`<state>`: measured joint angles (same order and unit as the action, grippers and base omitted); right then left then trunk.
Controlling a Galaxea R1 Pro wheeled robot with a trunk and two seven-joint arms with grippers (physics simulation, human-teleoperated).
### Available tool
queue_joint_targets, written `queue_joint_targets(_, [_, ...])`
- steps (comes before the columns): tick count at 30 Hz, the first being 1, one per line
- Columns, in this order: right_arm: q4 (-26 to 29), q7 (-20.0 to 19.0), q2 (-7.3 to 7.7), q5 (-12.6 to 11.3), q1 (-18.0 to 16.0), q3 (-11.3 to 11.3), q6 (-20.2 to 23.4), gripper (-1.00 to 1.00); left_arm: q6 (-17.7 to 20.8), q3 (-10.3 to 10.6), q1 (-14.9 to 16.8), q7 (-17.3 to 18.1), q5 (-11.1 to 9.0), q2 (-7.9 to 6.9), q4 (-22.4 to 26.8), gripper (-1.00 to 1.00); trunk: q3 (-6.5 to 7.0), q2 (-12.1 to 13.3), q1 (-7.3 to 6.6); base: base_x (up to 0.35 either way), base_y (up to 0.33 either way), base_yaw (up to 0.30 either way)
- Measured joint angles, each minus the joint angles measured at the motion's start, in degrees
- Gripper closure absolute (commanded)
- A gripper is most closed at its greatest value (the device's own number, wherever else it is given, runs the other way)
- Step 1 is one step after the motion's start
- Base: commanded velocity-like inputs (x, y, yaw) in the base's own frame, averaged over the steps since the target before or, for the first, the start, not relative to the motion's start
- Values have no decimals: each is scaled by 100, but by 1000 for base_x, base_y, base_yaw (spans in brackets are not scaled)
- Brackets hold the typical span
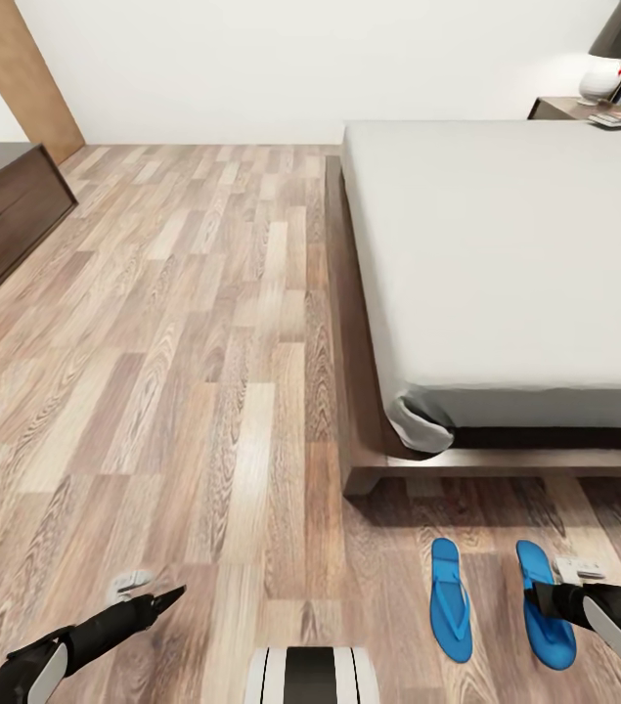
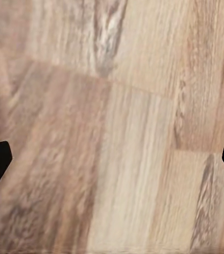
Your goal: In the bedroom, move the book from the bed onto either nightstand, and place the two sandals side by side next to the bed.
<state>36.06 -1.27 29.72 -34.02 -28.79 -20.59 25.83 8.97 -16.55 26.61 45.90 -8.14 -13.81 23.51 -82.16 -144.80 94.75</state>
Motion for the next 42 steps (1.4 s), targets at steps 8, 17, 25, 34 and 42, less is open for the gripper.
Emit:
queue_joint_targets(8, [1, 1, 1, 8, 0, -1, 2, 100, -9, -7, 0, -9, -2, 0, 1, -100, 0, 0, -2, -68, 63, 0])
queue_joint_targets(17, [3, 1, 1, 7, 1, -1, 0, 100, -12, -6, 0, -19, -2, 8, 5, -100, -88, -5, 9, -1, 1, 0])
queue_joint_targets(25, [10, 1, 1, 13, 1, -1, -14, 100, -23, 2, 0, -19, -1, 9, 4, -100, -265, -16, 29, 0, 0, 0])
queue_joint_targets(34, [19, 1, 1, 18, 0, -1, -16, 100, -26, 2, 0, -19, -2, 9, -2, -100, -399, -24, 44, 0, 0, 0])
queue_joint_targets(42, [24, 1, -1, 18, 0, -1, -16, 100, -26, -7, 0, -19, -11, 9, -4, -100, -399, -24, 41, 118, 0, 0])
